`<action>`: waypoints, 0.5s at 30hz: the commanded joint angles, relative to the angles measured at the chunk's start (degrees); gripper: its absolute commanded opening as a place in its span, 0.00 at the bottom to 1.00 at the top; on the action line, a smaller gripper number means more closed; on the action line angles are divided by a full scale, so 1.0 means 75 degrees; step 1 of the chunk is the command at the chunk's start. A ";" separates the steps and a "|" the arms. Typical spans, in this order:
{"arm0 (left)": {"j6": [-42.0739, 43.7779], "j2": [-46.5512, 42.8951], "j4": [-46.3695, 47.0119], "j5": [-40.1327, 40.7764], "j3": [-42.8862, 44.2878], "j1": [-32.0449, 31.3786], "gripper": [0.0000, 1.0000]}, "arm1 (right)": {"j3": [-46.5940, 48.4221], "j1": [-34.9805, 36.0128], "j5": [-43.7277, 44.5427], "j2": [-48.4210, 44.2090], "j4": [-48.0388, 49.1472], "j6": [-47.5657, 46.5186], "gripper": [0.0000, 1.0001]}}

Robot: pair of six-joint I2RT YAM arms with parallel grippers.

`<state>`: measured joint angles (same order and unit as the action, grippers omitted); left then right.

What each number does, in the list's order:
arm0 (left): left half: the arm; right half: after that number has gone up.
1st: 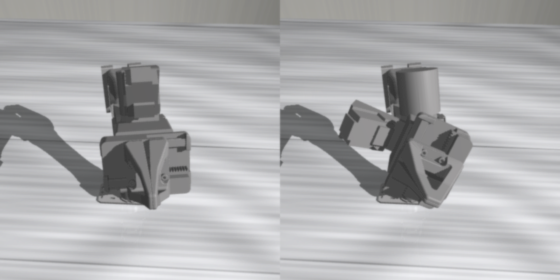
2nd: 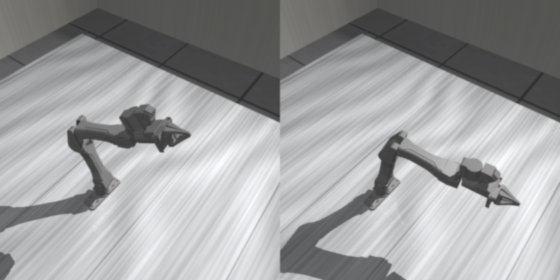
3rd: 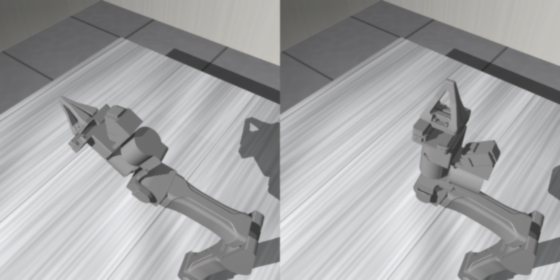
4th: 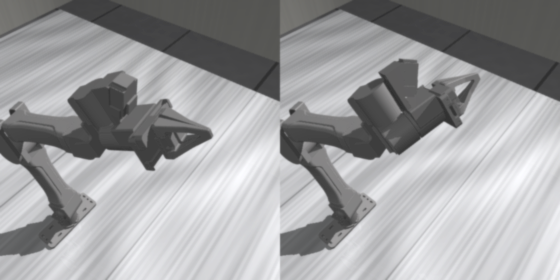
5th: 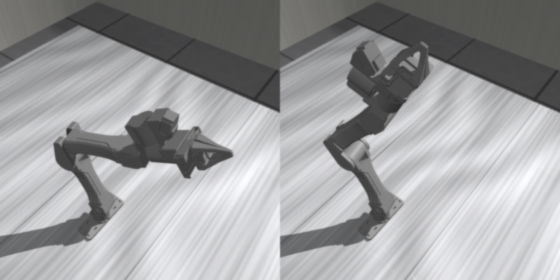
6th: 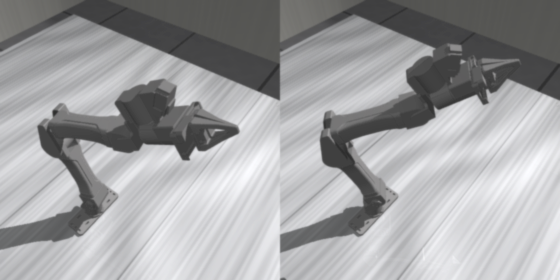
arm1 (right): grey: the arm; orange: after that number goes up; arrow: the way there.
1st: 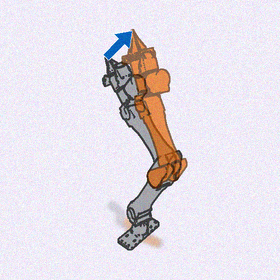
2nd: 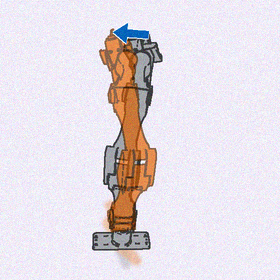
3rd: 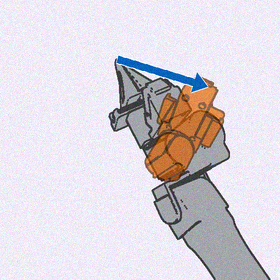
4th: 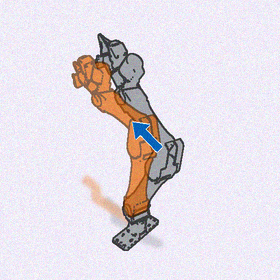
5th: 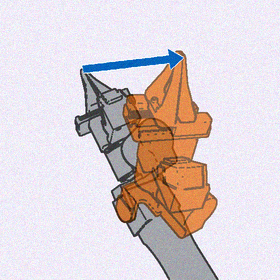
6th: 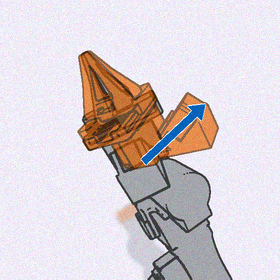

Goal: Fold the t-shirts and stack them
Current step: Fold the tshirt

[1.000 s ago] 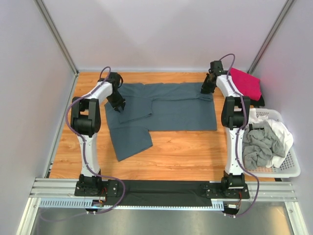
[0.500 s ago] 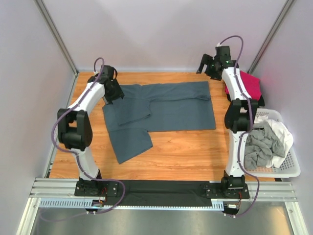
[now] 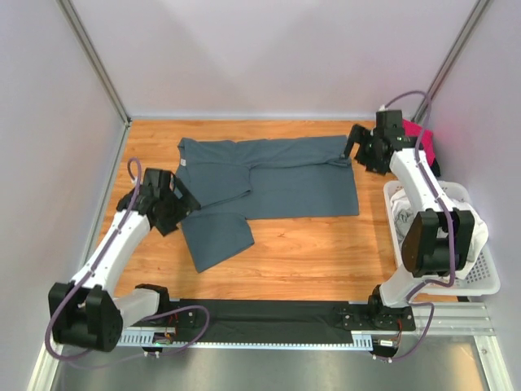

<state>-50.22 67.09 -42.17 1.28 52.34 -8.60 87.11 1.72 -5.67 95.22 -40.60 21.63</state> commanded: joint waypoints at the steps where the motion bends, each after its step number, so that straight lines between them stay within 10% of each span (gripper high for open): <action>1: -0.0909 -0.1021 -0.0423 -0.0534 -0.0800 -0.0153 0.98 | -0.1147 -0.0065 0.0358 -0.0845 -0.0341 0.0701 1.00; 15: -0.2691 -0.2840 -0.1033 0.0145 -0.3240 -0.2052 0.81 | -0.3411 -0.0123 0.1155 -0.1318 0.0514 0.1592 1.00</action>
<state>-66.78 46.59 -49.34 0.27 27.46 -22.94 62.28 1.04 0.75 85.32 -41.04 30.89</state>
